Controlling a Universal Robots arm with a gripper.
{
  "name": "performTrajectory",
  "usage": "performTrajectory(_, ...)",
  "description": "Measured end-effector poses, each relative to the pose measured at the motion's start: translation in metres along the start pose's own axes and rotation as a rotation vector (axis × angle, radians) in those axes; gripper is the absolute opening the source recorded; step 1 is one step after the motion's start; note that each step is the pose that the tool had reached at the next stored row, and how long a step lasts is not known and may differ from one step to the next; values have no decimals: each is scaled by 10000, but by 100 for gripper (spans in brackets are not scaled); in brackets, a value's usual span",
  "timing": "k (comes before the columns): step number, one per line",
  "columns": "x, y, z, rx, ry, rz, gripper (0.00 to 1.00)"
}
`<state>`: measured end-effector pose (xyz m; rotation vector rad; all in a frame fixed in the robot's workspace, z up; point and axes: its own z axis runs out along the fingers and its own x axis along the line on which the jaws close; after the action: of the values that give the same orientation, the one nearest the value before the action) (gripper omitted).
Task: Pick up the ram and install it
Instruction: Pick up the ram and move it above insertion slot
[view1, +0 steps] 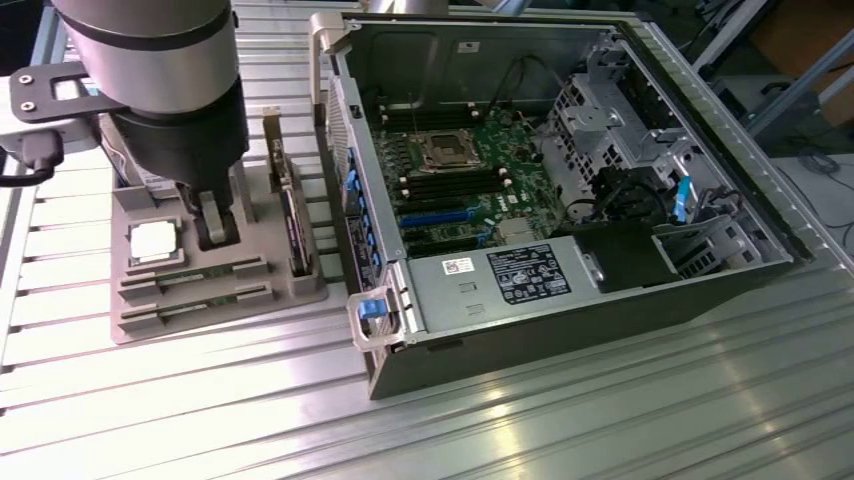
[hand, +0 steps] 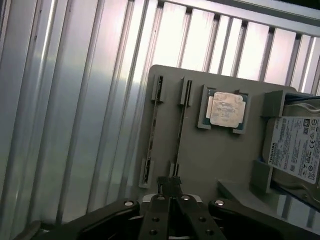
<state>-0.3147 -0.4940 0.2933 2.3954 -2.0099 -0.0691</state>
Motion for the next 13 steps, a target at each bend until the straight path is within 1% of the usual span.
performTrajectory(2, 2, -3, 67, 16, -26, 700, 11)
performTrajectory(4, 3, -3, 106, 27, -41, 1054, 11)
performTrajectory(5, 1, 11, 129, 28, -45, 1176, 11)
performTrajectory(6, -5, 49, 156, 30, -47, 1247, 11)
performTrajectory(7, -13, 95, 169, 29, -35, 1254, 11)
performTrajectory(8, -18, 123, 176, 29, -30, 1258, 11)
performTrajectory(10, -23, 167, 197, 28, -28, 1266, 11)
performTrajectory(11, -17, 177, 214, 29, -30, 1265, 11)
performTrajectory(13, 18, 219, 293, 29, -29, 1270, 11)
